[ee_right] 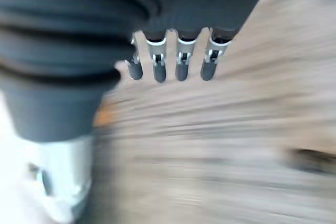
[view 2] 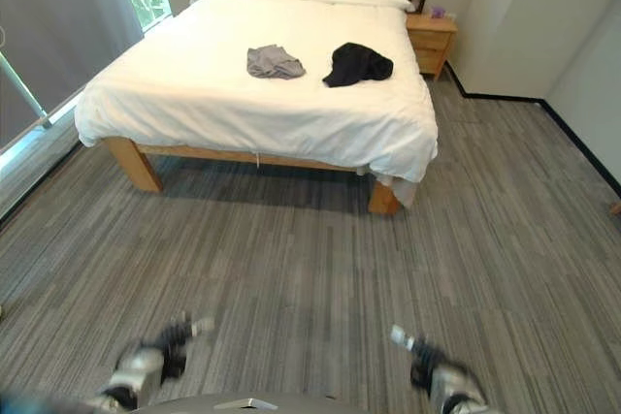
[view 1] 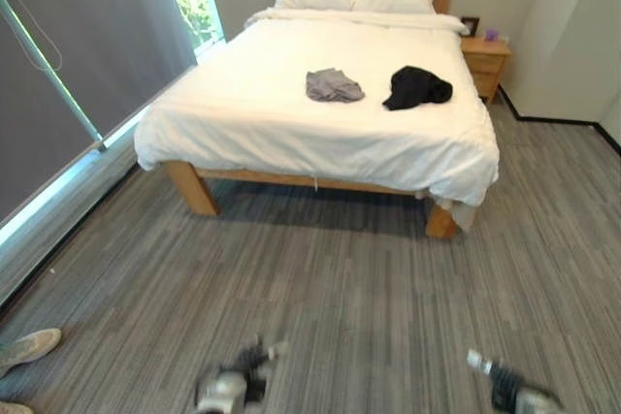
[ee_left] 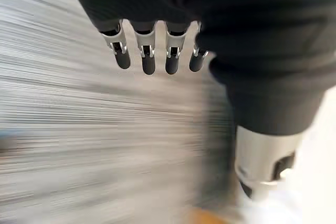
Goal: Pick up bed clothes into laundry basket.
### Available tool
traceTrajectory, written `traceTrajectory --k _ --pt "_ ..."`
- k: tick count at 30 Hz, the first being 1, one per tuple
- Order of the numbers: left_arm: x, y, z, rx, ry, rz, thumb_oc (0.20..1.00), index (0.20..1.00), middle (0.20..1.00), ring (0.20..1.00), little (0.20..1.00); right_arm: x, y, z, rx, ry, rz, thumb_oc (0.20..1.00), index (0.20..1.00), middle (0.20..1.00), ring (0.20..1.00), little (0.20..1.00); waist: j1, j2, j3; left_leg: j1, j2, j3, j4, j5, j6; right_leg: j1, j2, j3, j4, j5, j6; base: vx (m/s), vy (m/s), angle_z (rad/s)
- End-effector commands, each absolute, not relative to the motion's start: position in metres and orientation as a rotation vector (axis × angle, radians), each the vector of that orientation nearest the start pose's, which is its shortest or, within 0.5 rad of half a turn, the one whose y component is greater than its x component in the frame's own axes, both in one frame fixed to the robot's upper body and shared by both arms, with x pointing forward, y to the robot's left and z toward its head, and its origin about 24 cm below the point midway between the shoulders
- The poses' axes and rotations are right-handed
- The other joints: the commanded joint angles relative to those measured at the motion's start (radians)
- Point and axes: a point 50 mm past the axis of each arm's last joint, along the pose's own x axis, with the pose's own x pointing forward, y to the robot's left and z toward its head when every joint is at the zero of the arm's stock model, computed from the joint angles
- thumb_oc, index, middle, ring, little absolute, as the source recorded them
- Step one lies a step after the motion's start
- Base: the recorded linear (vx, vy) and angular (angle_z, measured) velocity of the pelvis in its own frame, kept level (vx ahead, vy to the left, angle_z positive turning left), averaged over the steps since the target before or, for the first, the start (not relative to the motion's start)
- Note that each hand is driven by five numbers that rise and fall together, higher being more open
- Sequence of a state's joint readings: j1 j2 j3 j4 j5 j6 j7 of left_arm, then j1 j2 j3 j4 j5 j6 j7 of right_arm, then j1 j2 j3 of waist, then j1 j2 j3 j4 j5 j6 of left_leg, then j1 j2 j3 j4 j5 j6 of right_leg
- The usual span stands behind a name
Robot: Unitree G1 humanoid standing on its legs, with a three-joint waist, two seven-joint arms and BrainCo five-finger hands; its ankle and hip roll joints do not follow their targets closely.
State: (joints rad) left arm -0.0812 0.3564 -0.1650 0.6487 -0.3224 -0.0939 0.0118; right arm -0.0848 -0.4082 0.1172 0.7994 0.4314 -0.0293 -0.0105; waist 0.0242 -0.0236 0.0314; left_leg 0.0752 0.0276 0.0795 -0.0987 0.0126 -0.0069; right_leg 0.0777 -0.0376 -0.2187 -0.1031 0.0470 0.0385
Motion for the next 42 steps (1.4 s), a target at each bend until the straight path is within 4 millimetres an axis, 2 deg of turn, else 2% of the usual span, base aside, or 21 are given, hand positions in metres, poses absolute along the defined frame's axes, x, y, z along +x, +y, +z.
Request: traceTrajectory --k 1,2,8,10,15,35,40,41,42 --pt "0.231 0.241 -0.029 0.037 0.3 0.113 1.0 1.0 1.0 1.0 1.0 0.233 -0.258 -0.035 -0.062 0.378 -0.17 1.0 1.0 1.0 1.0 1.0 -0.002 -0.017 -0.002 -0.017 -0.007 0.019 0.011 -0.001 -0.045 -0.004 -0.077 -0.035 0.016 -0.007 0.11 0.0 0.027 -0.18" --pt "0.23 0.239 -0.017 0.057 0.24 0.107 1.0 1.0 1.0 1.0 1.0 0.233 -0.254 -0.022 -0.088 0.302 -0.15 1.0 1.0 1.0 1.0 1.0 -0.001 -0.017 -0.002 -0.016 -0.009 0.019 0.011 -0.005 -0.043 -0.001 -0.079 -0.035 0.016 -0.009 0.111 0.01 0.025 -0.15" --pt "0.233 0.231 -0.008 0.029 0.178 0.114 1.0 1.0 1.0 1.0 1.0 0.235 -0.237 -0.011 -0.135 0.235 -0.071 1.0 1.0 1.0 1.0 1.0 -0.002 -0.018 0.004 -0.014 -0.009 0.021 0.011 -0.01 -0.042 0.0 -0.082 -0.031 0.016 -0.01 0.11 0.0 0.006 -0.04" --pt "0.229 0.23 -0.006 0.009 0.164 0.133 1.0 1.0 1.0 1.0 1.0 0.233 -0.226 -0.014 -0.12 0.242 -0.029 1.0 1.0 1.0 1.0 1.0 -0.005 -0.022 0.007 -0.008 -0.008 0.028 0.011 -0.013 -0.04 0.001 -0.081 -0.024 0.016 -0.012 0.108 0.01 0.009 -0.1" --pt "0.224 0.231 -0.007 0.012 0.162 0.154 1.0 1.0 1.0 1.0 1.0 0.231 -0.216 -0.017 -0.13 0.252 0.031 1.0 1.0 1.0 1.0 1.0 -0.007 -0.027 0.012 0.002 -0.006 0.038 0.011 -0.021 -0.038 0.006 -0.08 -0.016 0.016 -0.013 0.107 0.02 0.0 -0.1" --pt "0.221 0.24 -0.007 0.04 0.161 0.226 1.0 1.0 1.0 1.0 1.0 0.23 -0.214 -0.015 -0.082 0.231 -0.001 1.0 1.0 1.0 1.0 1.0 -0.004 -0.028 0.013 0.017 -0.013 0.044 0.011 -0.033 -0.031 0.02 -0.087 -0.017 0.016 -0.02 0.11 0.0 0.003 -0.01" --pt "0.222 0.246 -0.003 0.032 0.139 0.265 1.0 1.0 1.0 1.0 1.0 0.234 -0.217 -0.01 -0.078 0.209 -0.021 1.0 1.0 1.0 1.0 1.0 0.002 -0.022 0.021 0.009 -0.033 0.035 0.011 -0.035 -0.019 0.018 -0.109 -0.019 0.019 -0.006 0.124 0.01 0.079 0.01" --pt "0.225 0.249 0.001 0.035 0.124 0.278 1.0 1.0 1.0 1.0 1.0 0.236 -0.218 -0.008 -0.075 0.198 -0.033 1.0 1.0 1.0 1.0 1.0 0.004 -0.015 0.033 0.005 -0.043 0.028 0.011 -0.036 -0.007 -0.007 -0.13 -0.015 0.071 -0.013 0.129 -0.02 0.078 0.04" --pt "0.225 0.249 0.001 0.035 0.124 0.278 1.0 1.0 1.0 1.0 1.0 0.236 -0.218 -0.008 -0.075 0.198 -0.033 1.0 1.0 1.0 1.0 1.0 0.004 -0.015 0.033 0.005 -0.043 0.028 0.011 -0.036 -0.007 -0.008 -0.13 -0.015 0.072 -0.014 0.129 -0.06 0.188 0.05"
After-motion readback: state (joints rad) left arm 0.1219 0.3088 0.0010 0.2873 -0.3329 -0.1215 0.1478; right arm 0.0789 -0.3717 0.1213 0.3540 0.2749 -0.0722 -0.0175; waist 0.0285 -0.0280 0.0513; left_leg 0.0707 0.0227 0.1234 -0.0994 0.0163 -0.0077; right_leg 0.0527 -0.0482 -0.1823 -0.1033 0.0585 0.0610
